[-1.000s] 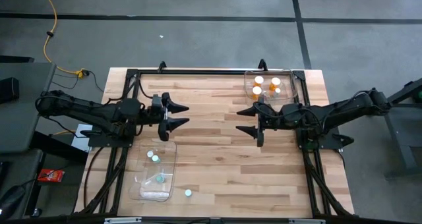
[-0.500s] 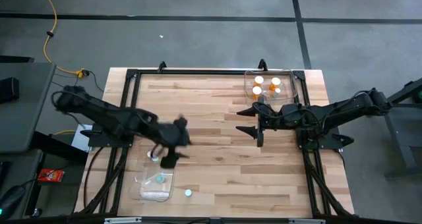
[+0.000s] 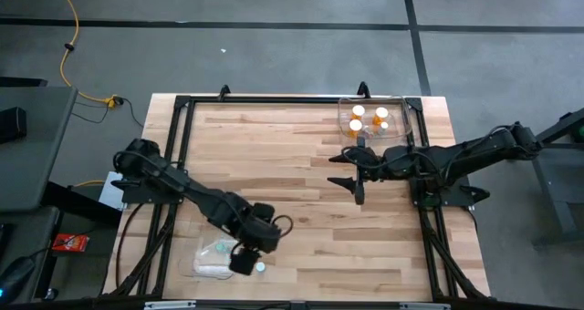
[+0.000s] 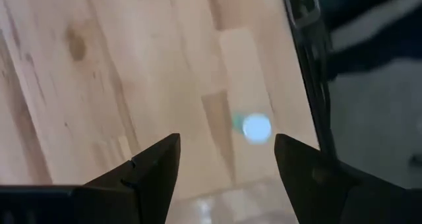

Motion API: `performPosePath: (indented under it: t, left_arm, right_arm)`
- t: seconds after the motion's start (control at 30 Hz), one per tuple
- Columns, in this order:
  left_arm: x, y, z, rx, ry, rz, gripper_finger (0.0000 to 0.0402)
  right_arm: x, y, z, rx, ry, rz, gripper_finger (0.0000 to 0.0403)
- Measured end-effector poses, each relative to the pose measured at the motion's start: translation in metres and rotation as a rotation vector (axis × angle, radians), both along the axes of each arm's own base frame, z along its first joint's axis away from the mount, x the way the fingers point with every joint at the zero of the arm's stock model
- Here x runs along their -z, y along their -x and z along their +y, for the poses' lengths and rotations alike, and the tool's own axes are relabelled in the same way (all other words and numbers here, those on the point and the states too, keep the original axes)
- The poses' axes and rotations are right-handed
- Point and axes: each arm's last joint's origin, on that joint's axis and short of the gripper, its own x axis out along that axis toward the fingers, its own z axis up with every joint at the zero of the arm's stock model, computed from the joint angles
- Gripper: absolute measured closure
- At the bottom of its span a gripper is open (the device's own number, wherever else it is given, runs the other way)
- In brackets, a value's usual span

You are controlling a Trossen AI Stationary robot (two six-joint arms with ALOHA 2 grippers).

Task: Pick and place medicine bottles into bin by pill shape (circle, oval)
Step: Put the green tablet bottle into the bottom transparent bin

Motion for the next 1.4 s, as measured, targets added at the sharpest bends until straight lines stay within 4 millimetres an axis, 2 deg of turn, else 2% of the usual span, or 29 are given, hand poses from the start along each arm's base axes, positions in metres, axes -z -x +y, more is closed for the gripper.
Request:
performPosePath:
  t: [0.1, 0.3, 0.57, 0.9, 1.13, 1.4]
  left_arm:
    - [0.006, -0.006, -0.009, -0.065, 0.043, -0.006, 0.0164]
    - [0.028, -0.004, -0.042, -0.073, 0.056, 0.051, 0.0164]
    - [0.057, 0.001, -0.069, -0.110, -0.081, 0.046, 0.0164]
    - [0.083, -0.004, -0.077, -0.103, -0.113, 0.086, 0.0164]
    - [0.086, -0.005, -0.076, -0.108, -0.129, 0.086, 0.0166]
    - [0.086, -0.005, -0.076, -0.111, -0.138, 0.079, 0.0212]
  right_arm:
    - [0.004, 0.001, 0.000, -0.002, 0.017, 0.042, 0.0135]
    - [0.008, 0.002, -0.001, -0.008, 0.061, 0.093, 0.0135]
    - [0.008, 0.002, -0.002, 0.022, 0.068, 0.092, 0.0135]
    - [0.009, 0.002, -0.001, 0.021, 0.074, 0.096, 0.0135]
    - [0.009, 0.003, -0.001, 0.022, 0.067, 0.097, 0.0135]
    - [0.009, 0.003, -0.001, 0.022, 0.067, 0.098, 0.0135]
